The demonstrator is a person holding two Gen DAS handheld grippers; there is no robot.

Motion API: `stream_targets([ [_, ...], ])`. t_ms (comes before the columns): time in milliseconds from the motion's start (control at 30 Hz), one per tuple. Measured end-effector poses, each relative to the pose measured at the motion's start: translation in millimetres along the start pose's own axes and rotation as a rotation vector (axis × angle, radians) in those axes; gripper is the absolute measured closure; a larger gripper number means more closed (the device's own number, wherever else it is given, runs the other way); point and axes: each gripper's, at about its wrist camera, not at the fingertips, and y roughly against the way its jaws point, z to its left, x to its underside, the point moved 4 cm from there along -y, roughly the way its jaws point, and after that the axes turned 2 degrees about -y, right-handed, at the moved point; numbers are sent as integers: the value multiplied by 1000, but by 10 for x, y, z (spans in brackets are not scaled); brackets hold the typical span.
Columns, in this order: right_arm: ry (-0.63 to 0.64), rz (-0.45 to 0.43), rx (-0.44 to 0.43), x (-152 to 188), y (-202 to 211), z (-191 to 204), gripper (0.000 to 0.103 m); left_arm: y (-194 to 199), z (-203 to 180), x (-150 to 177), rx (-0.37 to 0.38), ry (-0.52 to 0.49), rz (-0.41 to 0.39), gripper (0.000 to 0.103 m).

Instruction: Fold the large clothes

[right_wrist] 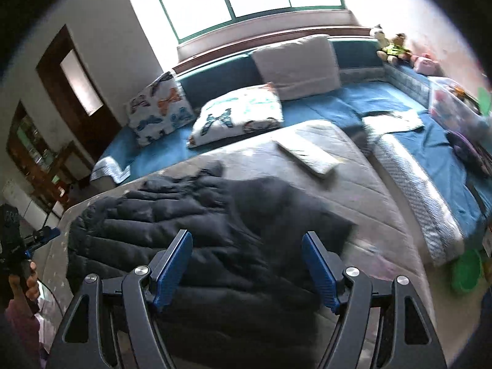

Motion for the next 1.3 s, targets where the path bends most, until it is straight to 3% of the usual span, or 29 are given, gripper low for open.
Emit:
stream_targets([
  [133, 33, 31, 17, -34, -336, 195, 23, -333, -137, 49, -8, -5, 35, 25],
  [267, 31, 86, 72, -4, -640, 141, 23, -736, 28, 130, -36, 1, 70, 26],
  [367, 12, 141, 122, 73, -834, 30, 23, -1058, 230, 271, -53, 40, 139, 27],
  [467, 38, 138, 141, 94, -802, 60, 23, -1120, 275, 348, -64, 34, 141, 28],
  [600, 90, 100, 167, 107, -497, 219, 23, -906, 129, 380, -99, -33, 106, 27],
  [867, 183, 25, 113, 458, 263, 673, 21, -57, -377, 641, -188, -157, 1, 25],
  [967, 209, -7, 89, 675, 538, 877, 21, 268, -593, 858, -229, -211, -33, 18],
  [1100, 238, -45, 81, 985, 797, 1099, 21, 637, -805, 1165, -221, -236, -74, 13],
  [1167, 260, -67, 102, 1133, 892, 1196, 21, 790, -903, 1316, -210, -245, -83, 7],
  [1300, 319, -103, 171, 1422, 993, 1395, 21, 1036, -1068, 1624, -237, -266, -96, 7],
])
